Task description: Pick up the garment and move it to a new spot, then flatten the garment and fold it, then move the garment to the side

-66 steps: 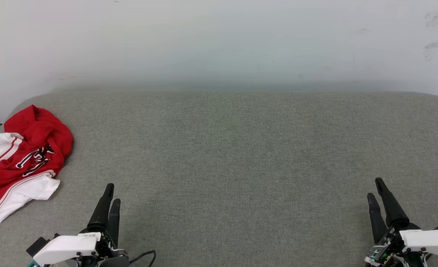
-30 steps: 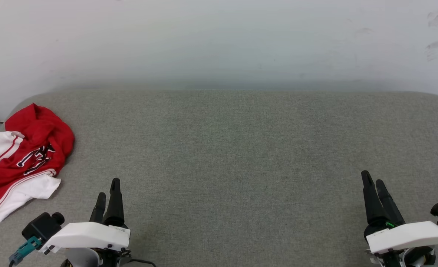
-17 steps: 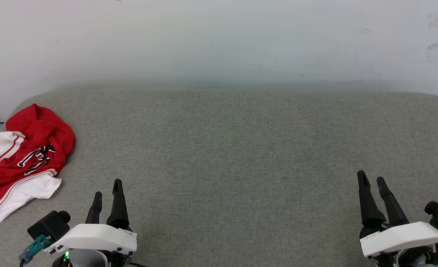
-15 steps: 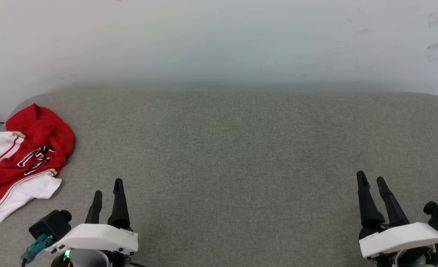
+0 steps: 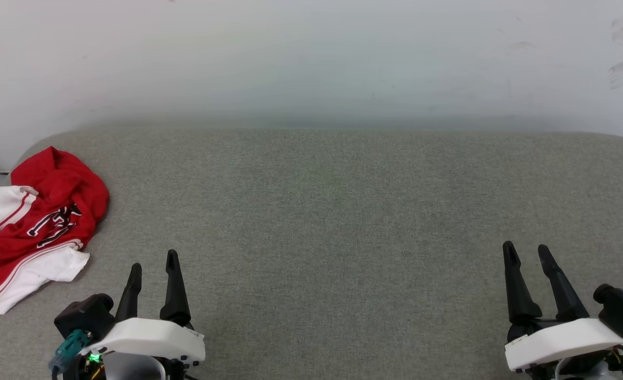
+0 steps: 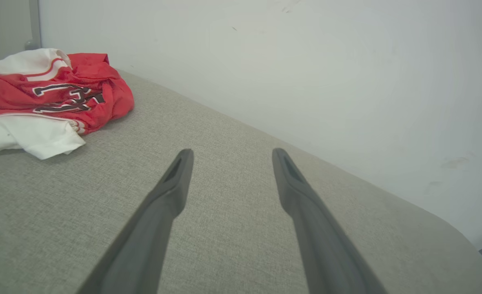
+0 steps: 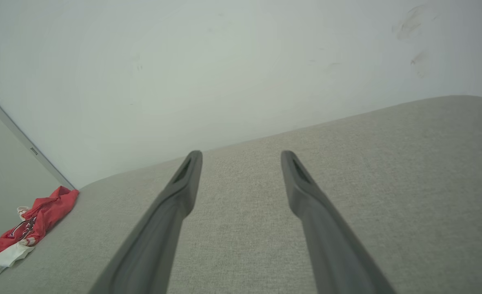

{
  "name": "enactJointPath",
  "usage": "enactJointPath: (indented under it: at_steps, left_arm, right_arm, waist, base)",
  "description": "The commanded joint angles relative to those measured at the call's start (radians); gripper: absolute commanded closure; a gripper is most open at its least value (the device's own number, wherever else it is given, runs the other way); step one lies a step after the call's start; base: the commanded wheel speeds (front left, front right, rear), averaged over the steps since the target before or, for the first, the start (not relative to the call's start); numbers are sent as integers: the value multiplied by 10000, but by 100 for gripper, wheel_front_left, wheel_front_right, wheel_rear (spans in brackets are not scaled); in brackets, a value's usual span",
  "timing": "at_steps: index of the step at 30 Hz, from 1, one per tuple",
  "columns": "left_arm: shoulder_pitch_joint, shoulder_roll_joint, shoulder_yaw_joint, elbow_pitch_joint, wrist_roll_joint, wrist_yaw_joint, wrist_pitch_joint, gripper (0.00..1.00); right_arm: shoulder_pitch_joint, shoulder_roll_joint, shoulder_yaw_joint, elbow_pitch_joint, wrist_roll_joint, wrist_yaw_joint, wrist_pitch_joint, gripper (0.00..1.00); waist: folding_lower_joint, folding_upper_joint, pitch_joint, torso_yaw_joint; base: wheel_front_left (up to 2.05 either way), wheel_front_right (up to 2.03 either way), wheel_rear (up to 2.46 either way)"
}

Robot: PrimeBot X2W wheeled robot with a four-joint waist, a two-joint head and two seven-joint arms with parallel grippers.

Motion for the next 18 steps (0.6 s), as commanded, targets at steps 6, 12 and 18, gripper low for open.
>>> enactJointPath:
  at_steps: [6, 12, 18]
  left_arm:
    - [55, 158, -184, -239, 789, 169, -224, 0]
    - [76, 209, -335, -307, 1382, 314, -377, 0]
    - [120, 254, -464, -357, 1927, 426, -505, 0]
  right_arm:
    - [50, 16, 75, -235, -846, 0, -224, 0]
    - [98, 18, 114, -301, -1474, 0, -357, 0]
    - [156, 20, 160, -351, -2047, 0, -513, 0]
  waist:
    - [0, 0, 3, 7]
    - [0, 0, 15, 2]
    - [0, 0, 12, 4]
  base:
    - [0, 0, 0]
    - [0, 0, 0]
    - [0, 0, 0]
